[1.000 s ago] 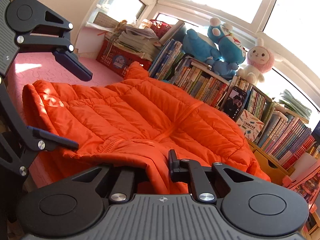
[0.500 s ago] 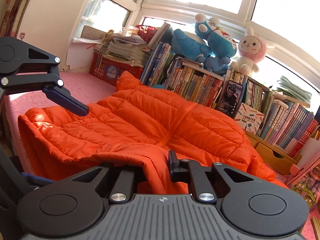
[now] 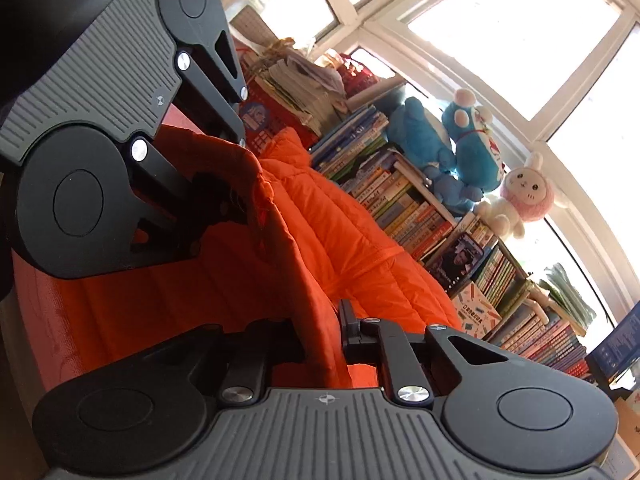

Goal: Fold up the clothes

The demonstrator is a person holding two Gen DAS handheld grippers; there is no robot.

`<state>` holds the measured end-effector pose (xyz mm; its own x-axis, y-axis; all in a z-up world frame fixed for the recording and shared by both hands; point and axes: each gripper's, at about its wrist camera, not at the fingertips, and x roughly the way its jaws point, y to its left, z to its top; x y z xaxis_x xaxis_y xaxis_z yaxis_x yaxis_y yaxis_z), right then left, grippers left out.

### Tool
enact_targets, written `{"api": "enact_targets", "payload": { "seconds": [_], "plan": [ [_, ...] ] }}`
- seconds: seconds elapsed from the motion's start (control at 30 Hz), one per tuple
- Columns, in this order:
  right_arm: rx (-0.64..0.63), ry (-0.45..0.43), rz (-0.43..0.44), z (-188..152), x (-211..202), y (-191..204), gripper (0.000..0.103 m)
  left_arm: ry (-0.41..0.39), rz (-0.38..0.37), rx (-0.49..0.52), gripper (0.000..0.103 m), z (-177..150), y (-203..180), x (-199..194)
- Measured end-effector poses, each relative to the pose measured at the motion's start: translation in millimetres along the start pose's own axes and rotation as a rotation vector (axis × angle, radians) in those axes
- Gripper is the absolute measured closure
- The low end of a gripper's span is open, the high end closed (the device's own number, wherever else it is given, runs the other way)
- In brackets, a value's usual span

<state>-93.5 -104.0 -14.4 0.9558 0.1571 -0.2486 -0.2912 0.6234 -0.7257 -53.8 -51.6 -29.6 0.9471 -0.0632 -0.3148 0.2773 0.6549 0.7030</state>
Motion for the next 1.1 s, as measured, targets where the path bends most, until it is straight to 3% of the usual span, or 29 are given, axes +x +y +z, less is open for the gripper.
{"api": "enact_targets", "payload": {
  "seconds": [0.13, 0.23, 0.33, 0.4, 0.43, 0.47, 0.53, 0.57, 0.63, 0.8, 0.9, 1.0, 1.1],
  "plan": [
    [-0.05, -0.011, 0.021, 3, 9, 7, 0.093, 0.037, 0.013, 0.006, 0.093, -6, 2, 7],
    [-0.021, 0.031, 0.0, -6, 11, 1, 0.095, 0.125, 0.038, -0.048, 0.091, -19, 16, 19],
    [0.03, 0.1, -0.041, -20, 10, -11, 0.095, 0.238, 0.116, -0.113, 0.086, -40, 38, 32],
    [0.081, 0.166, -0.109, -37, 8, -26, 0.095, 0.305, 0.216, -0.138, 0.089, -61, 56, 38],
    [0.114, 0.197, -0.148, -45, 7, -36, 0.095, 0.329, 0.262, -0.157, 0.083, -75, 69, 40],
    [0.162, 0.227, -0.181, -55, 5, -48, 0.093, 0.372, 0.268, -0.204, 0.069, -86, 82, 41],
    [0.25, 0.282, -0.227, -72, -1, -69, 0.094, 0.453, 0.227, -0.317, 0.069, -102, 101, 39],
    [0.288, 0.31, -0.237, -80, -4, -77, 0.088, 0.463, 0.2, -0.357, 0.06, -107, 106, 37],
    [0.343, 0.363, -0.252, -94, -9, -86, 0.09, 0.499, 0.157, -0.385, 0.06, -109, 99, 35],
    [0.21, 0.398, -0.28, -111, -8, -59, 0.09, 0.486, 0.237, -0.276, 0.061, -104, 73, 30],
    [0.152, 0.37, -0.293, -114, -13, -53, 0.085, 0.494, 0.208, -0.326, 0.06, -104, 83, 28],
    [0.076, 0.34, -0.312, -117, -13, -43, 0.077, 0.482, 0.231, -0.275, 0.06, -104, 75, 28],
    [0.094, 0.268, -0.306, -117, -24, -39, 0.073, 0.481, 0.267, -0.234, 0.06, -103, 68, 28]
  ]
}}
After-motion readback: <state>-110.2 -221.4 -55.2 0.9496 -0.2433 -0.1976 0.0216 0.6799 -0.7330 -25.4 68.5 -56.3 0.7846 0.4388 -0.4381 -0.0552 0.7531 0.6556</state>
